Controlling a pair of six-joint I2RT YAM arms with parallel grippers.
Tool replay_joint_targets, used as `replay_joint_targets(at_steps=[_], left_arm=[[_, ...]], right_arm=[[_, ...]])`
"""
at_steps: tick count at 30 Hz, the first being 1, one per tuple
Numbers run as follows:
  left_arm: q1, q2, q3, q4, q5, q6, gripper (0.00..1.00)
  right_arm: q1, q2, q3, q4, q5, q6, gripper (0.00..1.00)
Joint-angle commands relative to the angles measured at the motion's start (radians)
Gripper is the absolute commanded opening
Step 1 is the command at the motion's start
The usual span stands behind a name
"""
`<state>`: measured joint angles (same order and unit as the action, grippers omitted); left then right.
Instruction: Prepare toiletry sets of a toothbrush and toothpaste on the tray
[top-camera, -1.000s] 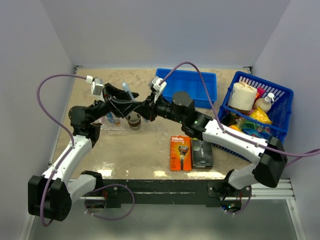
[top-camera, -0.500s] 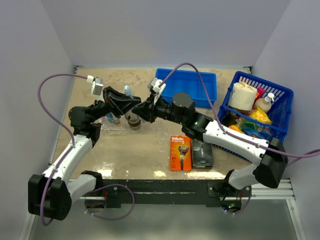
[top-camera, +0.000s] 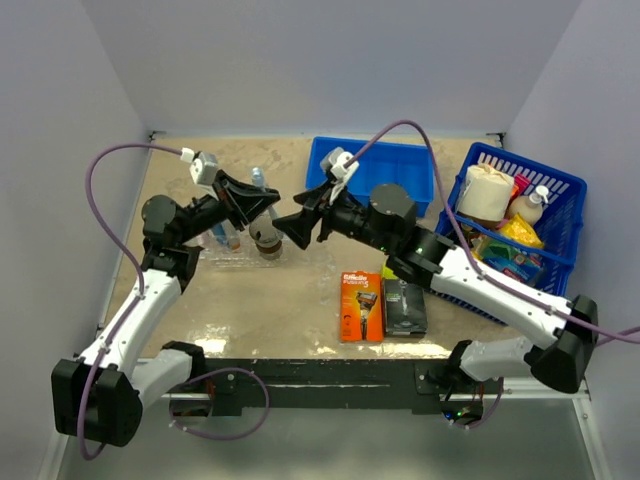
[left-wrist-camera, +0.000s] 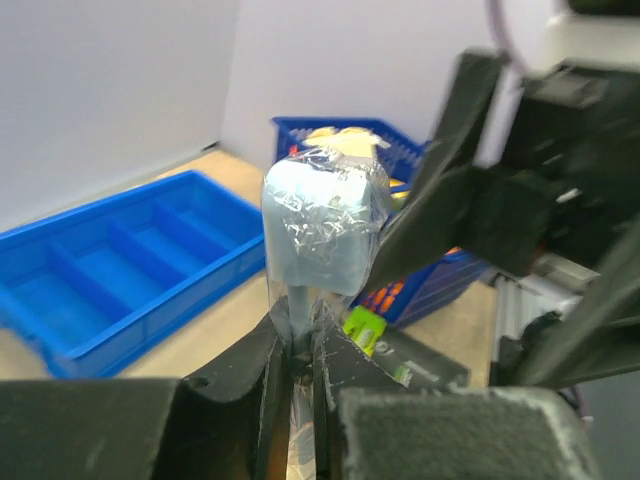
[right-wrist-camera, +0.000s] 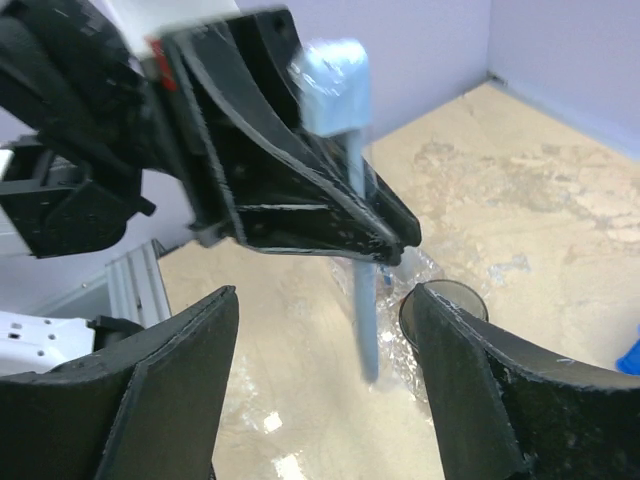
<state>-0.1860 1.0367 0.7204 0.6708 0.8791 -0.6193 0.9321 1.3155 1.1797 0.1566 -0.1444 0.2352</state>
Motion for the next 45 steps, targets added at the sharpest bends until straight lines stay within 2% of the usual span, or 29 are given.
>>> replay_joint_targets(at_steps=[1,5,7,12,16,28,45], left_arm=[[-0.016,-0.064,0.067,-0.267,-0.121,0.279,0.00],[-0.061,-0.110,0.070,-0.385,-0.111,0.421,0.00],[-0.079,-0.112,0.073,-0.413,-0.094,0.447,0.00],[-0.099,-0.089,0.079,-0.396,0.058,0.437,0.00],[-0.115,-0.079,0.079,-0.381,0.112,0.425,0.00],[-0.136,-0.066,0.082,-0.379,0.165,0.421,0.00],[-0.139,-0.056,0.082,-0.382,0.161,0.426,0.00]], right_arm=[[-0.035,-0.085,0.090,-0.124,-0.013,-0.019,0.77],[-0.153,-0.068,0.181,-0.230,-0.216,0.024,0.77],[-0.161,-0.049,0.243,-0.299,-0.283,0.010,0.77],[-0.161,0.007,0.353,-0.419,-0.368,-0.034,0.77],[-0.153,0.039,0.394,-0.460,-0.426,-0.034,0.77],[-0.101,0.120,0.431,-0.468,-0.383,-0.085,0.75],[-0.095,0.120,0.408,-0.447,-0.405,-0.100,0.48]])
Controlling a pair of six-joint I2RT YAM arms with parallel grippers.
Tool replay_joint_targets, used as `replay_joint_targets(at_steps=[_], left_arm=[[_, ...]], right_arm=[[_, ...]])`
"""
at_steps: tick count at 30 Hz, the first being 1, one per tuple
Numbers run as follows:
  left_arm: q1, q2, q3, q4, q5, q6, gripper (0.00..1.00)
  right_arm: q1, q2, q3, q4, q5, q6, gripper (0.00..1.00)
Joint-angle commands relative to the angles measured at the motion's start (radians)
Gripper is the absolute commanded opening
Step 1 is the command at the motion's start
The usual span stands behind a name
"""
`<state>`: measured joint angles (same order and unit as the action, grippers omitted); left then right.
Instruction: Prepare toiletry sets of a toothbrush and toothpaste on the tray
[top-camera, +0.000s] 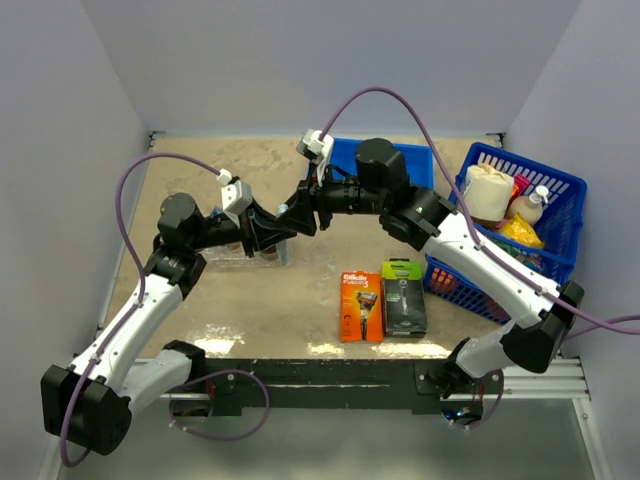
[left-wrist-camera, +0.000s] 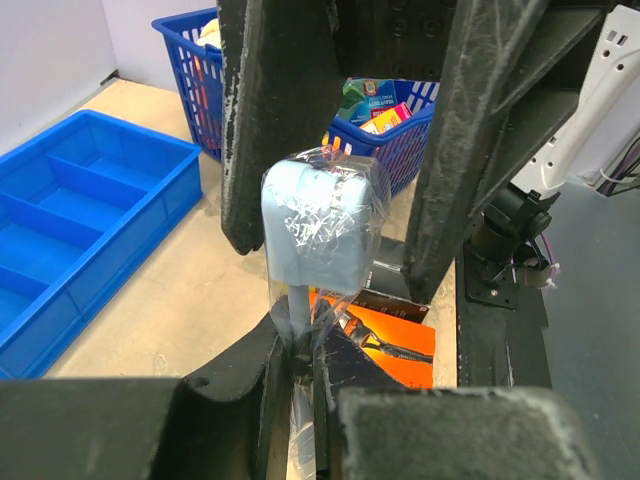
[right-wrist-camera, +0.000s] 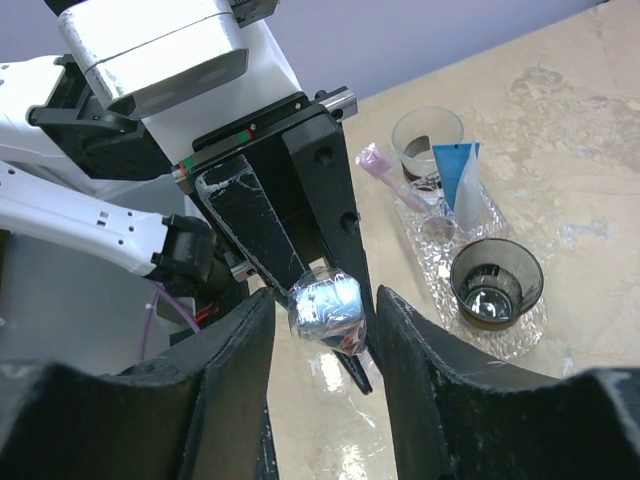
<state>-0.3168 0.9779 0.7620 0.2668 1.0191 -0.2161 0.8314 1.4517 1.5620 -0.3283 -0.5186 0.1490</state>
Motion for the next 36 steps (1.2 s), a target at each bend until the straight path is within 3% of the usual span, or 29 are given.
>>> replay_joint_targets(at_steps=[1,13,15,16,19,22,31,34,36], left_arm=[[-0.008,0.002,0.040,0.022,0.019,0.023,0.00],[-0.008,-0.001,0.039,0.022,-0.002,0.020,0.00],[-0.008,-0.005,0.039,0.015,-0.023,0.023,0.19],[-0.008,-0.007,0.040,0.012,-0.033,0.024,0.39],[-0.008,-0.019,0.049,-0.024,-0.089,0.049,0.70],[-0.008,-0.039,0.056,-0.050,-0.128,0.075,0.83],[0.027,-0.133,0.060,-0.100,-0.221,0.144,0.90],[0.076,-0.163,0.037,-0.084,-0.322,0.130,0.90],[0.099,-0.188,0.017,-0.081,-0.471,0.118,0.91]], right_arm=[[0.006,-0.016,0.027,0.040,-0.034,-0.015,0.44],[0.006,-0.014,0.021,0.040,-0.035,-0.017,0.13],[0.006,-0.017,0.015,0.044,-0.029,-0.016,0.11],[0.006,-0.025,0.012,0.046,-0.014,-0.016,0.10],[0.006,-0.051,-0.017,0.077,0.041,-0.014,0.06],[0.006,-0.122,-0.069,0.118,0.138,-0.008,0.06],[0.006,-0.313,-0.206,0.213,0.422,-0.043,0.06],[0.009,-0.341,-0.253,0.242,0.456,-0.051,0.06],[0.023,-0.350,-0.301,0.284,0.460,-0.051,0.05]])
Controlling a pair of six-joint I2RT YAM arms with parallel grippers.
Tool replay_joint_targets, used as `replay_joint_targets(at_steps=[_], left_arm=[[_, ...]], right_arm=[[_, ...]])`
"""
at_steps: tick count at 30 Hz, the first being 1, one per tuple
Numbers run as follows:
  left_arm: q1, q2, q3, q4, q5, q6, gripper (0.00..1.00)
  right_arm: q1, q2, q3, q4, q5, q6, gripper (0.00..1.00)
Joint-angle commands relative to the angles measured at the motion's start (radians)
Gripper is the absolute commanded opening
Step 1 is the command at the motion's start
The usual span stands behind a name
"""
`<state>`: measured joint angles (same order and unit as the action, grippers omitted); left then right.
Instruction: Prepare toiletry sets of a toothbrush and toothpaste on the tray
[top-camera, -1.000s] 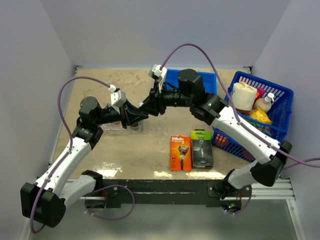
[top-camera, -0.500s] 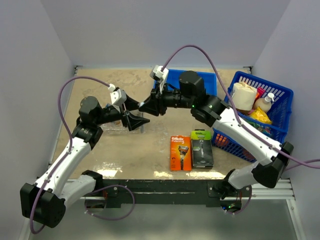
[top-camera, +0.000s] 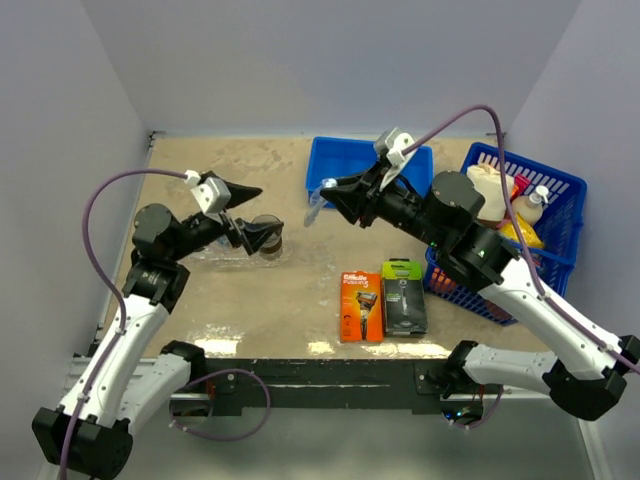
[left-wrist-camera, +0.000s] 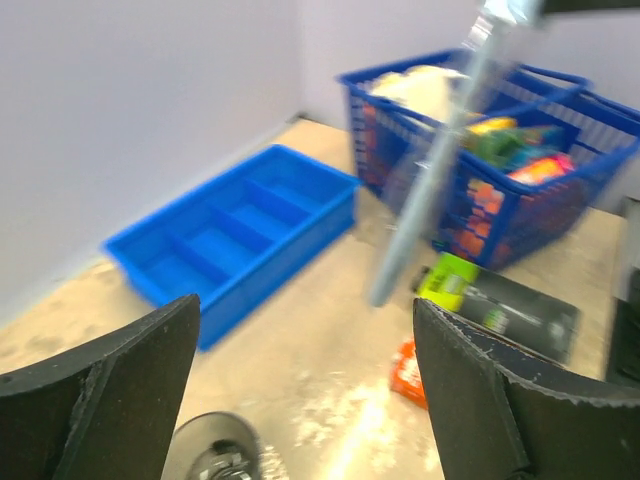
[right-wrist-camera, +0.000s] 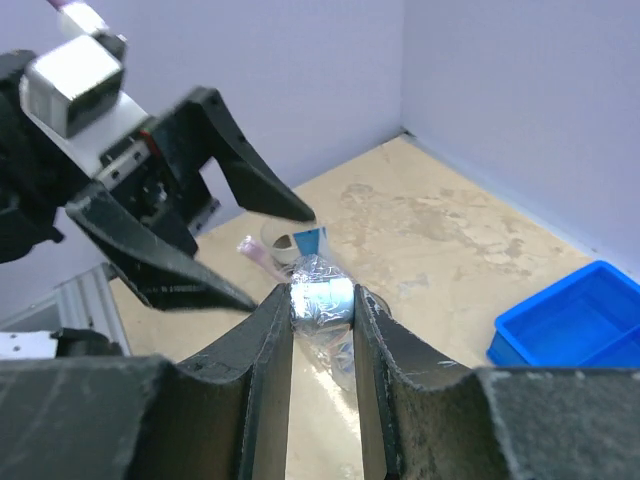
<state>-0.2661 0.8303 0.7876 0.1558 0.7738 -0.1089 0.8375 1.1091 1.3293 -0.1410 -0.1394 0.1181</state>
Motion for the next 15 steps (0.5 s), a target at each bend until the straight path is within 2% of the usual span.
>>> replay_joint_targets(at_steps=[1,4,5,9,15], left_arm=[[0.073,-0.048,-0.011,0.025,-0.351,-0.003,0.93],[0.131,-0.031,-0.001,-0.013,-0.512,-0.034,0.95],[0.145,-0.011,0.013,-0.042,-0.536,-0.041,0.95],[0.191,0.016,0.025,-0.073,-0.614,-0.083,0.95],[0.194,0.012,0.016,-0.091,-0.699,-0.069,0.95]], right_arm=[[0.026,-0.017,-0.082,0.107,0.095,-0.029,0.06],[0.070,-0.018,-0.122,0.136,0.136,-0.054,0.06],[0.095,-0.017,-0.128,0.136,0.138,-0.058,0.06],[0.166,-0.017,-0.191,0.308,0.138,-0.063,0.06],[0.221,0.050,-0.246,0.524,0.123,-0.054,0.05]])
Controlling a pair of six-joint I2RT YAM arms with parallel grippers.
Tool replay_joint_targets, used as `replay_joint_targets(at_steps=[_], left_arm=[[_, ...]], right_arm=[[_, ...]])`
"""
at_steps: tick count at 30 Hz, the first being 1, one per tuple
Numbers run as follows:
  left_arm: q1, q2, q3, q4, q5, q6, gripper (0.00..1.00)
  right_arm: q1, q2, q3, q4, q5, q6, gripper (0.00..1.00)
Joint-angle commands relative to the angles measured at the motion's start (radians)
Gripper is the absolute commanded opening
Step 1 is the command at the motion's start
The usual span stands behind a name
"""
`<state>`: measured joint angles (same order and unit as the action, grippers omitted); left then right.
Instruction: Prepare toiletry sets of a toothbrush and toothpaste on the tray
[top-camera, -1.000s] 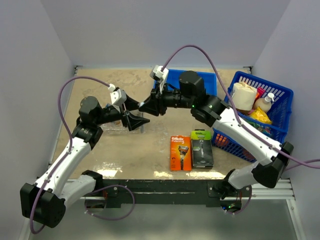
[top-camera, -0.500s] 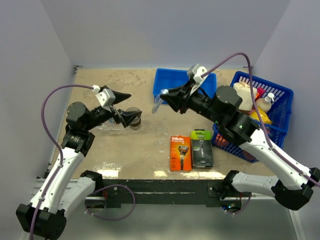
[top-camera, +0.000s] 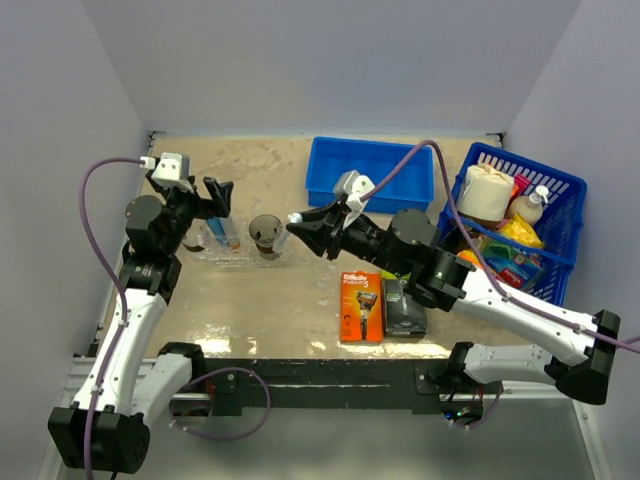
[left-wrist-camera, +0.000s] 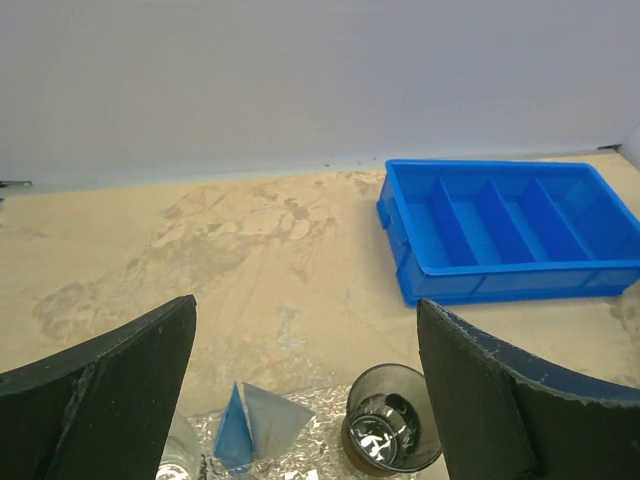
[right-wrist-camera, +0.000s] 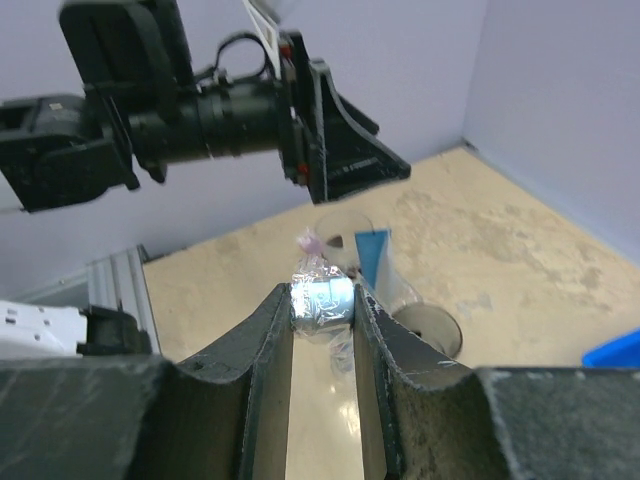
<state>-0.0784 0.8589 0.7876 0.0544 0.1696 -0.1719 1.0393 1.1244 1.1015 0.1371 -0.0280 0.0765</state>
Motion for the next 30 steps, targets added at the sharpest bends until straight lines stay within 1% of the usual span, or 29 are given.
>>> replay_joint_targets(at_steps=[1,5,9,14,19,23,25,30], left_arm=[[0.006,-0.017,0.016,0.010,-0.096,-0.006,0.95],[0.006,-0.015,0.016,0.004,-0.108,-0.003,0.95],[0.006,-0.011,0.013,0.001,-0.122,-0.006,0.95],[0.006,0.011,0.015,-0.002,-0.110,-0.012,0.95],[0.006,0.015,0.015,-0.005,-0.113,-0.009,0.95],[0.006,0.019,0.016,-0.005,-0.113,-0.008,0.95],[0.006,0.022,0.018,-0.005,-0.116,-0.008,0.95],[0.006,0.029,0.018,-0.005,-0.111,-0.009,0.95]], right_arm=[[0.022,0.049,-0.020,0.269,0.011,-0.012,0.05],[0.033,0.142,0.000,0.361,0.000,-0.015,0.05],[0.034,0.259,0.031,0.415,-0.012,-0.020,0.05],[0.034,0.362,0.078,0.475,-0.041,-0.029,0.05],[0.034,0.457,0.127,0.493,-0.038,-0.055,0.04],[0.034,0.511,0.150,0.487,-0.006,-0.072,0.04],[0.034,0.523,0.156,0.490,0.002,-0.102,0.04],[0.034,0.564,0.175,0.506,0.010,-0.115,0.04]])
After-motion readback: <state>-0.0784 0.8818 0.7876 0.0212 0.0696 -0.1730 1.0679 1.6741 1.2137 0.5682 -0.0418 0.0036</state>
